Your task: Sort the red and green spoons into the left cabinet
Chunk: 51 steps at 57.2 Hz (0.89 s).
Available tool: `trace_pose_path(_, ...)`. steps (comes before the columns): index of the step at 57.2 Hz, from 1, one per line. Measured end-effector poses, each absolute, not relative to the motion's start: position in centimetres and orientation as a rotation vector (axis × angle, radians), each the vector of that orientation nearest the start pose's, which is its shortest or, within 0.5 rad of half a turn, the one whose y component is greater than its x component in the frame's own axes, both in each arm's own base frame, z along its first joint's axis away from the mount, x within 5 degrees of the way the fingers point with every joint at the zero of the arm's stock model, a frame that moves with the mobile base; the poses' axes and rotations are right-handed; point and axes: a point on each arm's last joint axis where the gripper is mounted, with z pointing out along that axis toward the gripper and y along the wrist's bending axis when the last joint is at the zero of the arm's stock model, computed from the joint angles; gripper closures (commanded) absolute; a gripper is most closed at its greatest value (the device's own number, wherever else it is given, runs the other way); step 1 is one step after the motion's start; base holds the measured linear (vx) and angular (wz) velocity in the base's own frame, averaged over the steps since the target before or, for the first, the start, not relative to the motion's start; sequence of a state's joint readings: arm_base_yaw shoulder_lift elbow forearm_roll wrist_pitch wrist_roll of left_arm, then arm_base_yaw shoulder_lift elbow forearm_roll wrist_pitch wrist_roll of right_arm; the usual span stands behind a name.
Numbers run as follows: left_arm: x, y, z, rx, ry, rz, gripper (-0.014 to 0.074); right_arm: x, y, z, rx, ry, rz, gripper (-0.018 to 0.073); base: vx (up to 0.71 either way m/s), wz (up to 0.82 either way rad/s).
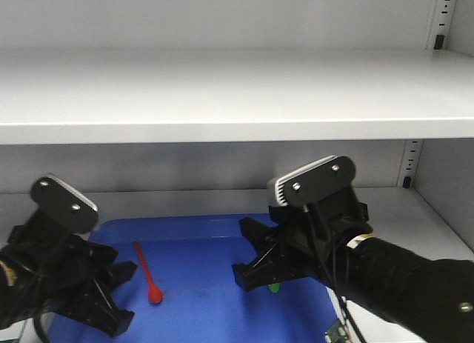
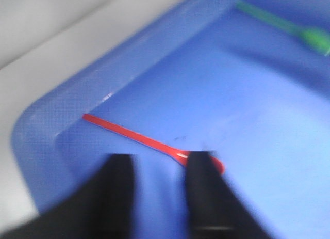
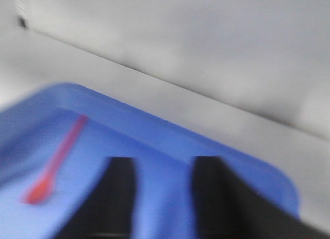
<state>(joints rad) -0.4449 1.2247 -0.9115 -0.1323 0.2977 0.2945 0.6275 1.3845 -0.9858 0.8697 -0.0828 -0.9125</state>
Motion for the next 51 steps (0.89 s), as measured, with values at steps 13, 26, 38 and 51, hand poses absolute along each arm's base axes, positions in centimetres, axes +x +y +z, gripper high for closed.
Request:
trace_pose_path(13,21.4,-10.8,34.0,0.591,2.012,-0.277,0.0601,24.0,17.2,32.4,-0.564,1.798,0.417,0.0564,0.0,0.0)
trace_pose_path(26,18.6,-9.8,35.2,0.531,1.955,-0.349,0.06,22.6,16.3,32.2,-0.568,1.8,0.426,0.0564,0.0,0.0)
trace_pose_path(38,17.6,-9.3,36.1,0.527,1.927,-0.359,0.06,22.5,16.3,32.3,-0.57,1.799,0.429,0.0564,0.0,0.0)
trace_pose_path(51,17.5,-9.3,36.0,0.528,1.93,-0.359,0.06,22.5,16.3,32.3,-0.57,1.799,0.429,0.0564,0.0,0.0)
